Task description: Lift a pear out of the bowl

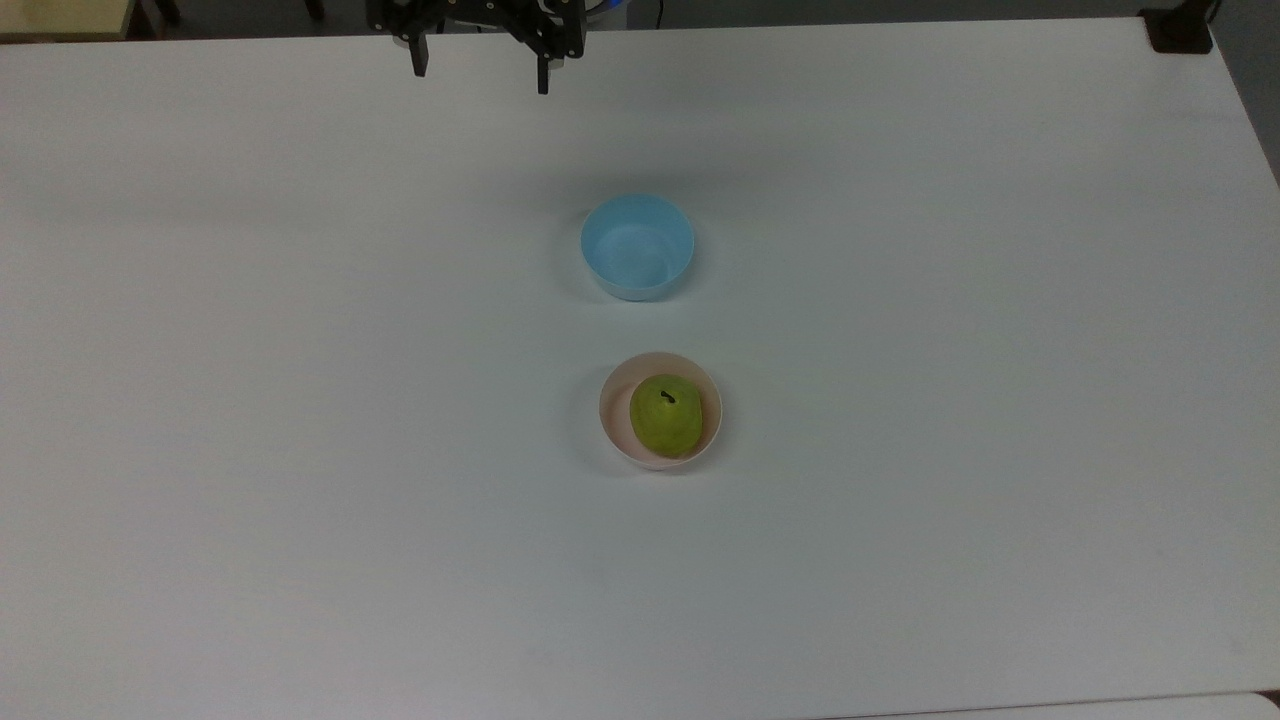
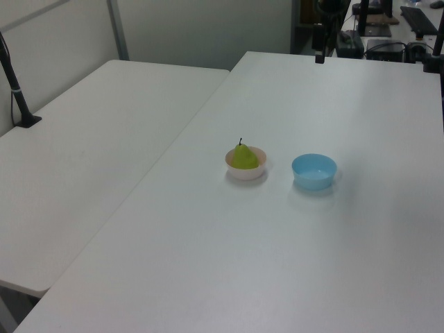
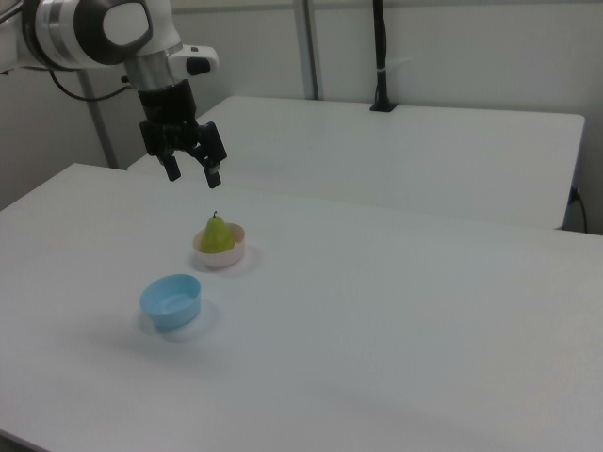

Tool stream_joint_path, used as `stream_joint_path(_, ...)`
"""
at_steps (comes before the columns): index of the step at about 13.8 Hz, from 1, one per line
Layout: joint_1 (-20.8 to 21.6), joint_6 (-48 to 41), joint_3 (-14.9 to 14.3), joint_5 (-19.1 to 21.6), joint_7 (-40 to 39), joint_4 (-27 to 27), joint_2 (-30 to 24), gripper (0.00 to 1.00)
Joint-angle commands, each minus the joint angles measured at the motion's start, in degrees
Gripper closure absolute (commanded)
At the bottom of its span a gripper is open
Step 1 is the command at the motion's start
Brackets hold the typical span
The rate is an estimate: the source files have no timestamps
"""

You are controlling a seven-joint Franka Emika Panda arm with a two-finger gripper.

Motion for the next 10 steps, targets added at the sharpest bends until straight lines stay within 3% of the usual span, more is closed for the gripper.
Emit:
stream_joint_path(1, -0.2, -0.3, 0.2, 0.7, -1.7, -1.0, -1.1, 0.00)
stream_joint_path(10, -0.1, 1.7, 0.2, 2.1, -2.6, -0.7, -0.1, 0.00)
